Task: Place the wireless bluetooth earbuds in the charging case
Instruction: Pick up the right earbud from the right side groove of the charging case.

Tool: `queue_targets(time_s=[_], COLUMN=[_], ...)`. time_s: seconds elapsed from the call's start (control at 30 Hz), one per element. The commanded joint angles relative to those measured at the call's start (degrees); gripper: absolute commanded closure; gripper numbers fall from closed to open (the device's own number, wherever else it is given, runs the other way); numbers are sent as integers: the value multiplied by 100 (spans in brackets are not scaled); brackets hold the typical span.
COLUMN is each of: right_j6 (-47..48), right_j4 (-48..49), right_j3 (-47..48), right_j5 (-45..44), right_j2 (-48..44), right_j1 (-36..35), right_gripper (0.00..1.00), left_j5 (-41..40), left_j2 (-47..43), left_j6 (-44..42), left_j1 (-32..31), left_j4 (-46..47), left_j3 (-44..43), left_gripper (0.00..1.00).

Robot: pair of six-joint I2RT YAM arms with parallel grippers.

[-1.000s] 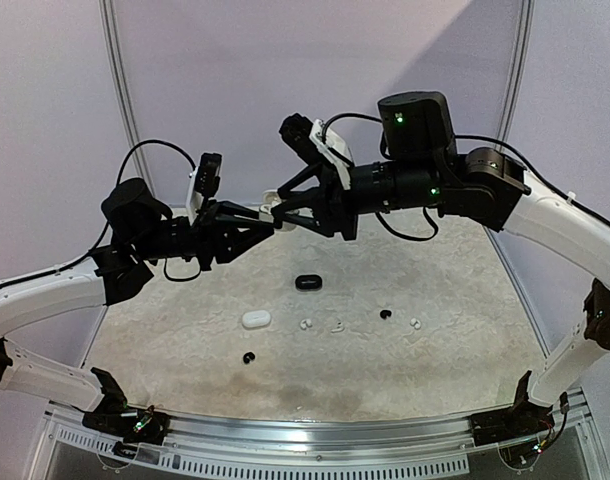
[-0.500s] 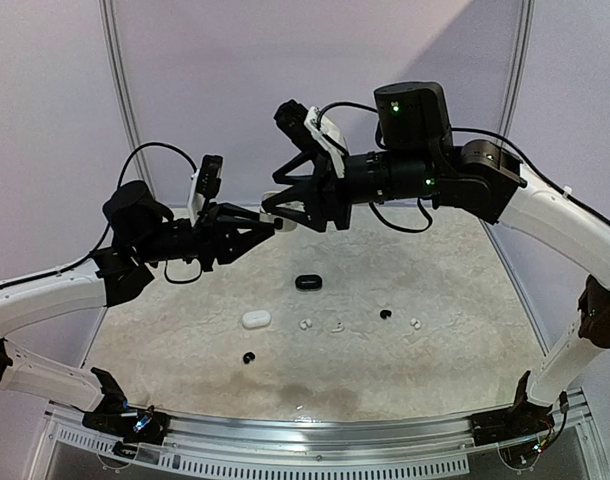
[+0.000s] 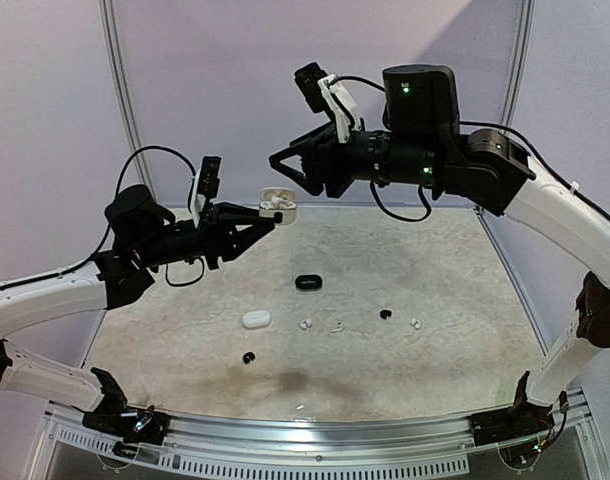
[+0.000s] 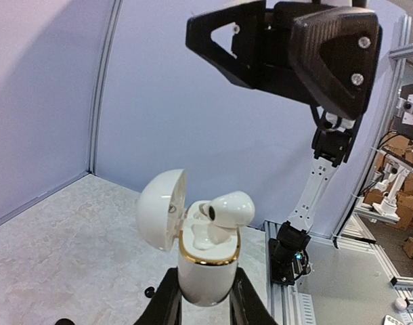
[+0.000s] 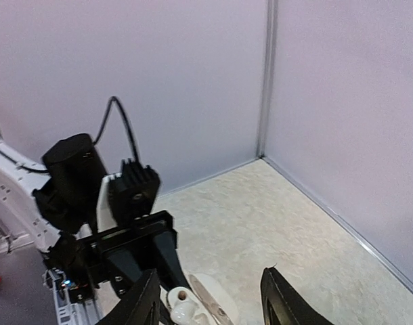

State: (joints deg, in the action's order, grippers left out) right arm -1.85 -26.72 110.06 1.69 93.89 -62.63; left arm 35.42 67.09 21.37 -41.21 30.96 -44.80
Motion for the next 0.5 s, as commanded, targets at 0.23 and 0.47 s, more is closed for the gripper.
queue_targets(time_s=[0.23, 0.47], right_j6=[-689, -690], right_j4=[-1052, -1103], right_j3=[631, 843], right_j5=[-2761, -2847], right_j2=[522, 798], right_j1=[-780, -820], right_gripper=[44, 51], left_j5=[-552, -578], left_j2=[43, 24], left_j6=[-294, -305], left_j1=[-11, 17], left_j4=[240, 310], left_j3=[137, 212], left_gripper=[100, 100])
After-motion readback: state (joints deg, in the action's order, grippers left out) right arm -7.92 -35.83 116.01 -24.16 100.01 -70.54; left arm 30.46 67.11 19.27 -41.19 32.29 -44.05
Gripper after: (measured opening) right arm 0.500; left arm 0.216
